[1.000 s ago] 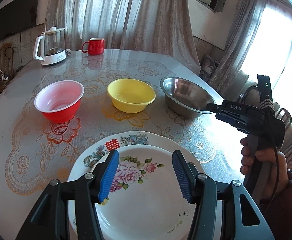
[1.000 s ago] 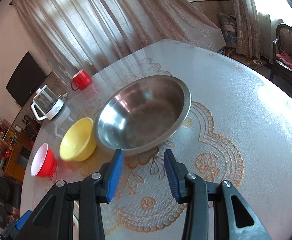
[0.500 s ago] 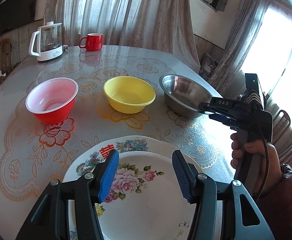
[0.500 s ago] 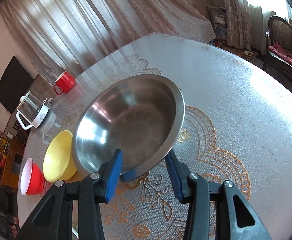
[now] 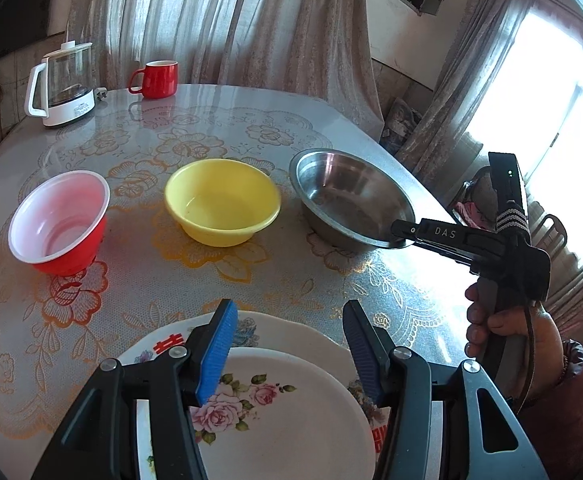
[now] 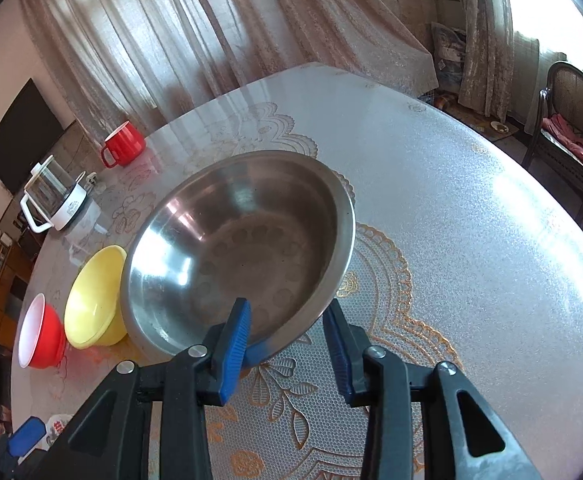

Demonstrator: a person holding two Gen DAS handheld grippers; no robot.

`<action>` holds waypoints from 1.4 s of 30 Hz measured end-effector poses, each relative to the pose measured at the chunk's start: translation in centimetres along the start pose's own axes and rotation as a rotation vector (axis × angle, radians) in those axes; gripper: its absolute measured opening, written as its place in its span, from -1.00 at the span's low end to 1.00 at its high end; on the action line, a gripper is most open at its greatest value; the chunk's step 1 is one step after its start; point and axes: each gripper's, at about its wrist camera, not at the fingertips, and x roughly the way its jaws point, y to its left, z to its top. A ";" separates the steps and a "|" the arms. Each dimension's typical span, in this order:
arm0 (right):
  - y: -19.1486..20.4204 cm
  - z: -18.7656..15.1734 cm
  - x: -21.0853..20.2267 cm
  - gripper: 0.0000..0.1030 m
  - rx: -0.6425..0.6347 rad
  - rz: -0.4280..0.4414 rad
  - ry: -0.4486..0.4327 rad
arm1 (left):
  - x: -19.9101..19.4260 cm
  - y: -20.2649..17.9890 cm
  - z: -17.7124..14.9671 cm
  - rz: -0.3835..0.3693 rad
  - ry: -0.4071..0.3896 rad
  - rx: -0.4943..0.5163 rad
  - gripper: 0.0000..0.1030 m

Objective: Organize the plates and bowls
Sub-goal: 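Lift the steel bowl with both grippers off the table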

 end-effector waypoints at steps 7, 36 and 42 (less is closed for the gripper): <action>-1.1 1.0 -0.8 -0.59 -0.087 -0.026 0.056 | 1.4 -0.8 1.3 -0.042 0.022 -0.003 0.07; -4.8 -2.8 -4.5 -0.52 -0.022 0.064 -0.050 | 10.7 -3.9 5.7 -0.019 0.127 -0.051 0.36; -5.3 -2.9 -4.6 -0.45 0.024 0.069 -0.086 | 11.1 -4.7 5.8 -0.003 0.127 -0.022 0.17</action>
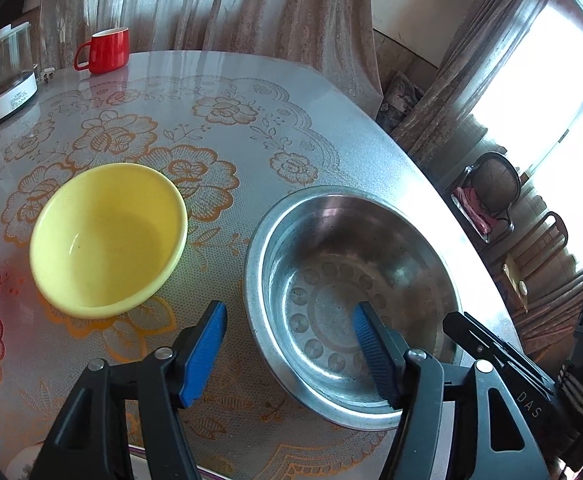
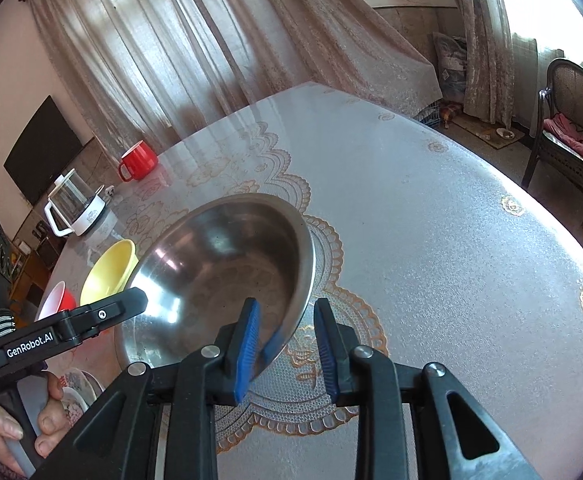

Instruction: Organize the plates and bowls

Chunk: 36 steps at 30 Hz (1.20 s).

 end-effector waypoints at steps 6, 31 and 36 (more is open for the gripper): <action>0.5 0.0 0.4 -0.45 -0.017 -0.026 0.002 | 0.6 -0.1 0.1 0.032 0.008 0.011 0.02; 0.3 0.1 0.4 -0.51 0.023 -0.032 0.002 | 0.8 -0.3 -1.9 0.033 0.049 0.025 -0.54; 0.2 -0.1 0.3 -0.51 0.035 -0.015 0.014 | 0.6 -0.5 -2.6 0.027 0.066 0.021 -0.47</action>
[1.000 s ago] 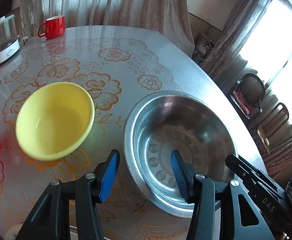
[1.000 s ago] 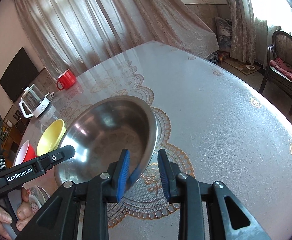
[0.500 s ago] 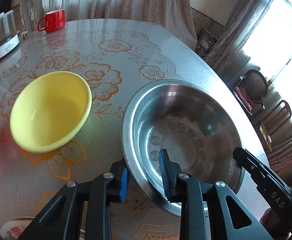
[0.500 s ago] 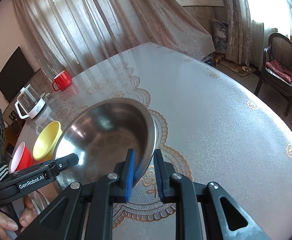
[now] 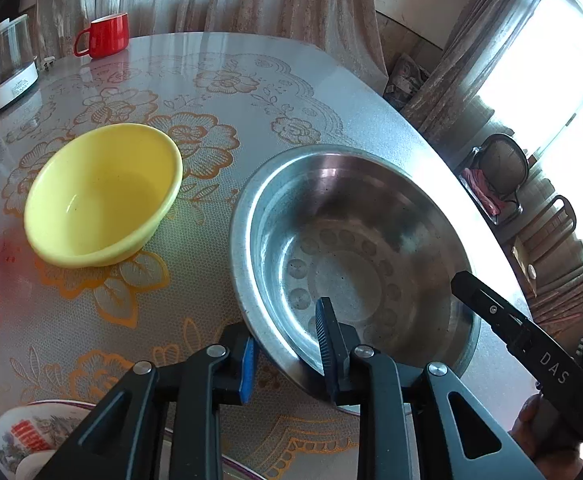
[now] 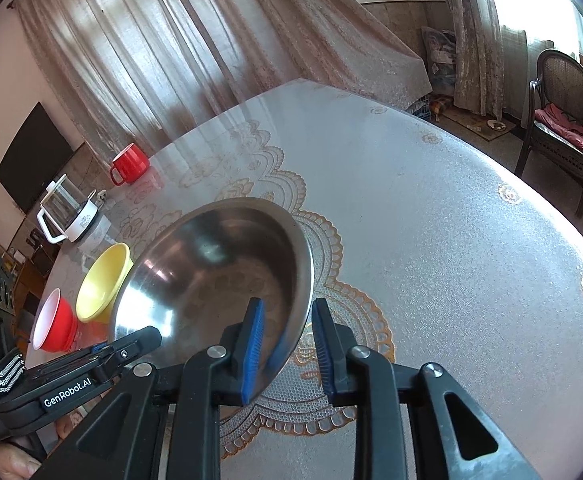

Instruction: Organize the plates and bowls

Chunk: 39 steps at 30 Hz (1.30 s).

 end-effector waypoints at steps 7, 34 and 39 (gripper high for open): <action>-0.4 -0.7 0.1 -0.51 0.042 0.020 0.033 | -0.8 -0.8 -1.3 0.011 -0.025 0.028 -0.37; -1.5 -6.9 -5.2 -0.68 0.065 -0.016 0.010 | -5.2 -3.6 -7.8 -0.004 -0.108 0.156 -0.48; -1.9 -7.5 -5.8 -0.68 0.088 -0.006 0.013 | -5.7 -3.8 -8.9 0.007 -0.133 0.166 -0.48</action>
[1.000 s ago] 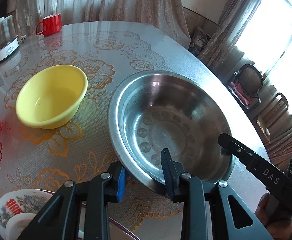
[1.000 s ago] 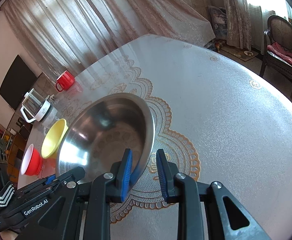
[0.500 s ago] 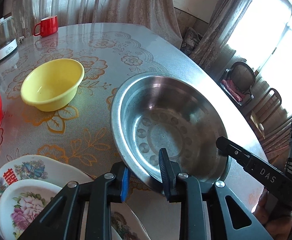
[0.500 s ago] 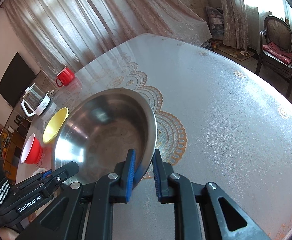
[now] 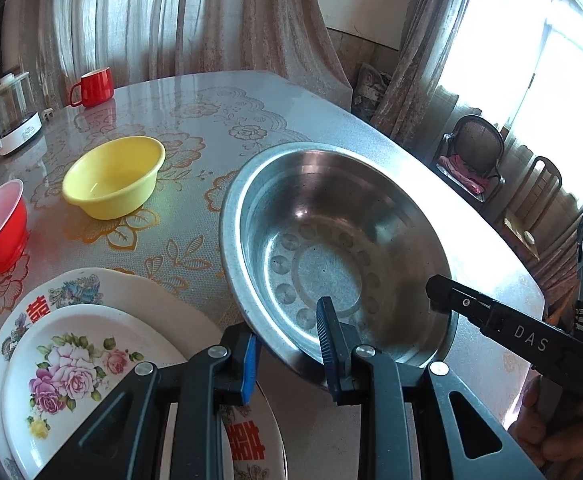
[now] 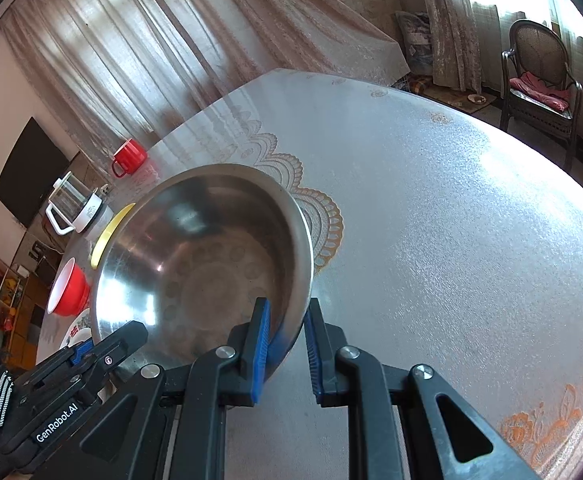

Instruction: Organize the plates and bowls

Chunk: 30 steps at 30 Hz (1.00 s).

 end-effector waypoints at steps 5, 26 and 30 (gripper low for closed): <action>-0.3 -1.1 -0.9 -0.68 0.016 0.025 -0.001 | -0.8 0.0 -0.9 -0.001 -0.012 -0.005 -0.48; -0.4 -3.8 -3.1 -0.67 0.005 0.055 -0.013 | -4.7 0.1 -3.9 -0.019 -0.108 -0.001 -0.48; -0.1 -4.0 -3.4 -0.67 -0.009 0.069 -0.025 | -5.6 0.2 -4.2 -0.027 -0.132 -0.007 -0.48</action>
